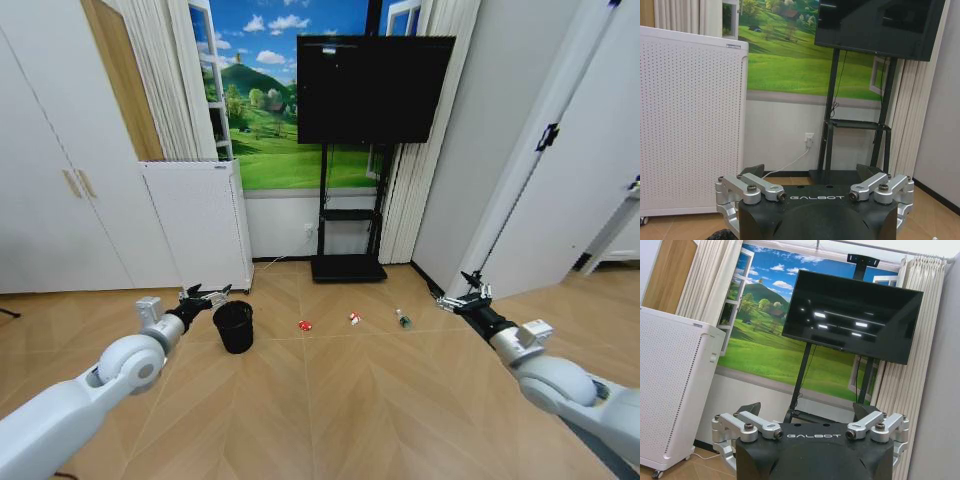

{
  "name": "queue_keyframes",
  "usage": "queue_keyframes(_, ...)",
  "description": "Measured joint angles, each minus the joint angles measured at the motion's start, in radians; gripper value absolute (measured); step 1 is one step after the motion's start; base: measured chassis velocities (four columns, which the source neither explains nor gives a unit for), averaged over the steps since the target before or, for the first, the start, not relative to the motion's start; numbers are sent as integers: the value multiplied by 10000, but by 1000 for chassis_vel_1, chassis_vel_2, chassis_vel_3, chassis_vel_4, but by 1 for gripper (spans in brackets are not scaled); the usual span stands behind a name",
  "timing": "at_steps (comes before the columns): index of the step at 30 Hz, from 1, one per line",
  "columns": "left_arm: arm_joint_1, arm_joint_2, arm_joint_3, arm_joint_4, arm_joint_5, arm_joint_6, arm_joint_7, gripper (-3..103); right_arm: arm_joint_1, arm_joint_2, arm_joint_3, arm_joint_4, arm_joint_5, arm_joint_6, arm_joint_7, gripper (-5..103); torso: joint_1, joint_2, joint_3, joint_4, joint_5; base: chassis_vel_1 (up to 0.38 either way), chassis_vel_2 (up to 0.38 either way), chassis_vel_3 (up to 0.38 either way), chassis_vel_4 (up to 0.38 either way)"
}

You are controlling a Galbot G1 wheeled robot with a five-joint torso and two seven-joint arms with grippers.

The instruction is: Pick up the trash bin and place the garbage on the floor into it.

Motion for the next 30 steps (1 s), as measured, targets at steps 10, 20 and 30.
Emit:
queue_keyframes(10, 0, 0, 0, 0, 0, 0, 0, 100, 0, 0, 0, 0, 0, 0, 0, 100, 0, 0, 0, 0, 0, 0, 0, 0, 0)
queue_keyframes(20, 0, 0, 0, 0, 0, 0, 0, 100, 0, 0, 0, 0, 0, 0, 0, 100, 1, 0, 0, 0, 0, 0, 0, 0, 0)
queue_keyframes(30, 0, 0, 0, 0, 0, 0, 0, 100, 0, 0, 0, 0, 0, 0, 0, 100, 0, 0, 0, 0, 0, 0, 0, 0, 0)
